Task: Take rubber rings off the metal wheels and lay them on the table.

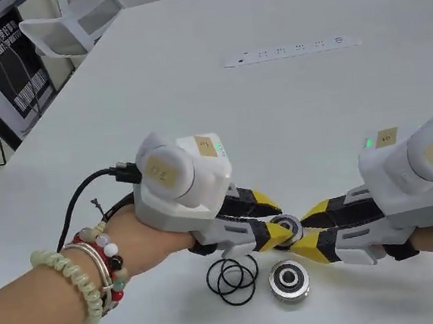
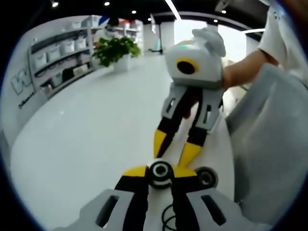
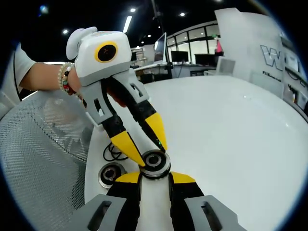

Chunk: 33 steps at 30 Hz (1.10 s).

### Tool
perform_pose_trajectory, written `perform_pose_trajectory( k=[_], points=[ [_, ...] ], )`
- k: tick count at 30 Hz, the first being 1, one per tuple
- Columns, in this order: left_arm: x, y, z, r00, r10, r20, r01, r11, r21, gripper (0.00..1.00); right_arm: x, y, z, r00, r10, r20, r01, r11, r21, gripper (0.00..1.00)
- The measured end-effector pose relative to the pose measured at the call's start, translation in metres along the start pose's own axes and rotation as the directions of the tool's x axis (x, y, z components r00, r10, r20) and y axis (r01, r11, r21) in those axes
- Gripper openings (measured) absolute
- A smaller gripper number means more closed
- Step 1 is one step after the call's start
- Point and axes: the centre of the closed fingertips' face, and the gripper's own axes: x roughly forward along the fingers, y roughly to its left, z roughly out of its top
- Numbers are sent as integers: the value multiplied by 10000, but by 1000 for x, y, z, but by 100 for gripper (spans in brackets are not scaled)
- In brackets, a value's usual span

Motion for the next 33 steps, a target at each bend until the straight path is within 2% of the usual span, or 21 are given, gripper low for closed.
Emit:
perform_pose_trajectory(
  k=[3, 12, 17, 19, 21, 27, 28, 29, 33],
  points=[
    [0, -2, -1, 10000, -92, 36, 92, 10000, 13, 15, -1, 0, 0, 10000, -42, 7, 43, 9999, -160, 19],
    [1, -2, -3, 9998, -54, 210, 61, 9994, -341, 14, -3, 0, -1, 9998, -157, -118, 147, 9967, -798, 13],
    [1, -2, -3, 9997, -45, 252, 55, 9991, -425, 14, -3, 0, -2, 9998, -164, -125, 155, 9972, -735, 12],
    [1, -2, -3, 9997, -30, 262, 41, 9992, -396, 14, -4, -1, -3, 9995, -201, -231, 183, 9970, -757, 7],
    [1, -2, -3, 9995, -18, 303, 30, 9992, -406, 14, -4, -3, -5, 9992, -323, -255, 313, 9988, -383, 2],
    [0, -2, -3, 9995, 24, 300, -12, 9992, -409, 14, -5, -4, -5, 9991, -378, -186, 377, 9993, -47, 0],
    [0, -2, -3, 9995, 26, 300, -14, 9992, -395, 14, -5, -5, -5, 9986, -503, -174, 511, 9976, 465, 0],
    [0, -2, -3, 9995, 29, 300, -18, 9993, -368, 14, -5, -5, -4, 9986, -501, -142, 509, 9964, 673, 0],
    [0, -2, -3, 9996, 86, 285, -78, 9996, -285, 14, -6, -8, -5, 9983, -527, 261, 462, 9772, 2072, 0]
  ],
)
